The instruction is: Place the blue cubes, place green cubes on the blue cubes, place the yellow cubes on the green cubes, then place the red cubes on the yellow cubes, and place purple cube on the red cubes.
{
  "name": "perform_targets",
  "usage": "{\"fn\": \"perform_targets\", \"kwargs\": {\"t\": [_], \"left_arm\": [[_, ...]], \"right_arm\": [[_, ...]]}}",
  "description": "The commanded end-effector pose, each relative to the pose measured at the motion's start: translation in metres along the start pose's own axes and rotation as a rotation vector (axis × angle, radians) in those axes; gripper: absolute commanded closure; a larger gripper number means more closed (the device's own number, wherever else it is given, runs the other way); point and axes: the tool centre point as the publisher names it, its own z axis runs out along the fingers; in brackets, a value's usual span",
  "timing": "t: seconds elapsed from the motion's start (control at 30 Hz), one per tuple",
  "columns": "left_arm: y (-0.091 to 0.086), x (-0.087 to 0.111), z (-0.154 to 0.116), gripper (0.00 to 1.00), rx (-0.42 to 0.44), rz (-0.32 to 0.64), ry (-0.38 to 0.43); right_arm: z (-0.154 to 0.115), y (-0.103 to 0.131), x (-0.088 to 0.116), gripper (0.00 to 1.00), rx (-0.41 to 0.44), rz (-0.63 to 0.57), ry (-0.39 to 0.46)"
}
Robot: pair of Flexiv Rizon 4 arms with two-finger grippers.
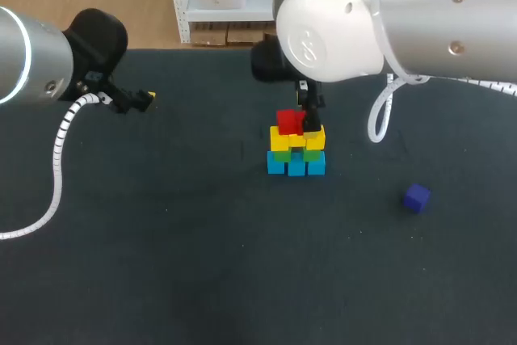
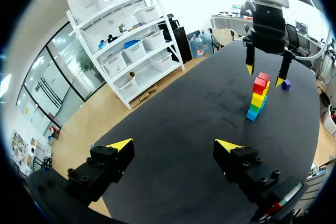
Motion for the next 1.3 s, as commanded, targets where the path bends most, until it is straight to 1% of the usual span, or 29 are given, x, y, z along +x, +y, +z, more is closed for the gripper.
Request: {"fn": "perform_targets", "kwargs": {"t": [0.03,0.2,0.33,0.4,0.5,0.57,0.67,0.83,0.9,1.0,1.07,1.17,1.3], "left_arm": [[0.001,0.000,0.001,0.00,0.004,0.001,-0.003],[0.001,0.000,0.001,0.00,0.004,0.001,-0.003],[0.001,0.000,0.001,0.00,0.004,0.001,-0.003],[0.001,0.000,0.001,0.00,0.004,0.001,-0.003],[0.001,0.000,0.001,0.00,0.004,0.001,-0.003],[0.001,0.000,0.001,0.00,0.004,0.001,-0.003],[0.001,0.000,0.001,0.00,0.004,0.001,-0.003],[0.001,0.000,0.001,0.00,0.004,0.001,-0.003],[0.001,0.000,0.001,0.00,0.004,0.001,-0.003],[0.001,0.000,0.001,0.00,0.004,0.001,-0.003],[0.001,0.000,0.001,0.00,0.004,0.001,-0.003],[0.001,0.000,0.001,0.00,0.004,0.001,-0.003],[0.001,0.000,0.001,0.00,0.004,0.001,-0.003]], "right_arm": [[-0.008,0.007,0.010,0.00,0.018,0.010,-0.010],[-0.023,0.021,0.029,0.00,0.046,0.026,-0.024],[-0.036,0.034,0.047,0.00,0.087,0.031,-0.047],[-0.042,0.041,0.055,0.00,0.124,0.008,-0.061],[-0.046,0.051,0.065,0.00,0.167,-0.051,-0.047],[-0.045,0.056,0.073,0.00,0.187,-0.088,-0.037],[-0.043,0.065,0.083,0.00,0.210,-0.100,-0.051],[-0.039,0.074,0.089,0.00,0.235,-0.145,-0.079],[-0.037,0.079,0.091,0.00,0.233,-0.171,-0.087],[-0.034,0.087,0.096,0.00,0.234,-0.175,-0.094],[-0.033,0.092,0.102,0.00,0.235,-0.179,-0.112],[-0.027,0.098,0.111,0.00,0.235,-0.183,-0.118],[-0.011,0.107,0.127,0.00,0.199,-0.167,-0.127]]}}
